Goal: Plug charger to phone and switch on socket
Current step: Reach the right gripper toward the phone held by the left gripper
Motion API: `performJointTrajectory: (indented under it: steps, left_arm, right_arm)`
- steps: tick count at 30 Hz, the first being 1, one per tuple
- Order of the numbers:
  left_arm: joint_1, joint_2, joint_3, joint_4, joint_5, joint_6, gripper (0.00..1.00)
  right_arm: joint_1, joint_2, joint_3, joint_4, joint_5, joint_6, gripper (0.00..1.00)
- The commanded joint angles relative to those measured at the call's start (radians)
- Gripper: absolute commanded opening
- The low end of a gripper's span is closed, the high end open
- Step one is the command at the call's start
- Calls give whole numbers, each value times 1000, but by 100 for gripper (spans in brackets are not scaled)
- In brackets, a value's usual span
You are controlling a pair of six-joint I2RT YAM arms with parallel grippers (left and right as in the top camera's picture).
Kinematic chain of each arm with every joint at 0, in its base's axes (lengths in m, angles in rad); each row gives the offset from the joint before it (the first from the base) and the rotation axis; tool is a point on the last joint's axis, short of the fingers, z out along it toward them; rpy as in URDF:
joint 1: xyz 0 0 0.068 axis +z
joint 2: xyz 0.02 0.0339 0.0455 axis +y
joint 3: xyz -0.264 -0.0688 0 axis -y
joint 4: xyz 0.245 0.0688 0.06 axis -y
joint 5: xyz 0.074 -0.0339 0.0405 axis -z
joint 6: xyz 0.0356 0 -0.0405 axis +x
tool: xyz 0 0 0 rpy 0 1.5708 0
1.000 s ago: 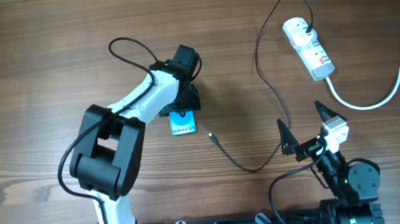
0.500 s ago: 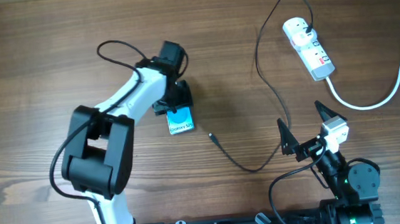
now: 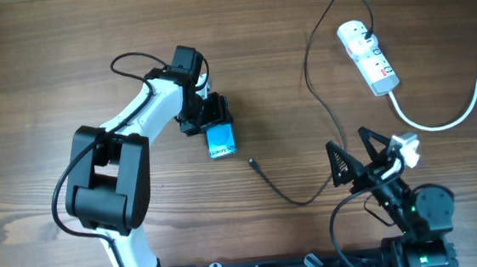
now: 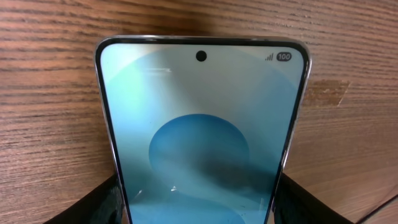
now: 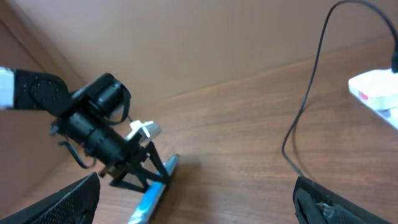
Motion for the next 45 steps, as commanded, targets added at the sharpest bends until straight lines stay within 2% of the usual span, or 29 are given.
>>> performJointTrajectory:
  steps: [1, 5, 8, 11, 12, 14, 15, 20, 26, 36, 42, 45]
  left_arm:
    - [-3, 14, -21, -3, 28, 14, 63]
    - [-3, 14, -21, -6, 28, 14, 63]
    - [-3, 14, -21, -6, 27, 14, 64]
    - [-3, 14, -21, -6, 27, 14, 64]
    - [-3, 14, -21, -6, 24, 14, 64]
    - [-3, 14, -21, -6, 24, 14, 65]
    - [-3, 14, -21, -5, 24, 14, 65]
    - [-3, 14, -21, -6, 24, 14, 65]
    - [-3, 14, -21, -6, 24, 14, 65]
    - [-3, 14, -21, -6, 24, 14, 65]
    - [-3, 14, -21, -6, 24, 14, 65]
    - [-3, 14, -21, -6, 24, 14, 65]
  right_arm:
    - [-2, 198, 251, -78, -44, 19, 100]
    - [-2, 619, 711, -509, -74, -97, 100]
    - [-2, 845, 917, -663, -73, -149, 100]
    - [-2, 1010, 973, -640, -127, -92, 100]
    - [-2, 1052, 973, -630, -179, -57, 96]
    - [19, 1139, 973, -612, -269, -45, 79]
    - [37, 1170, 973, -606, -270, -49, 74]
    - [198, 1308, 973, -575, -129, -99, 71]
    - [388, 1461, 973, -416, -29, -100, 73]
    - [534, 1686, 970, -302, -27, -100, 72]
    - [555, 1732, 970, -275, -30, -97, 71]
    - [562, 1758, 938, -199, -39, -84, 70]
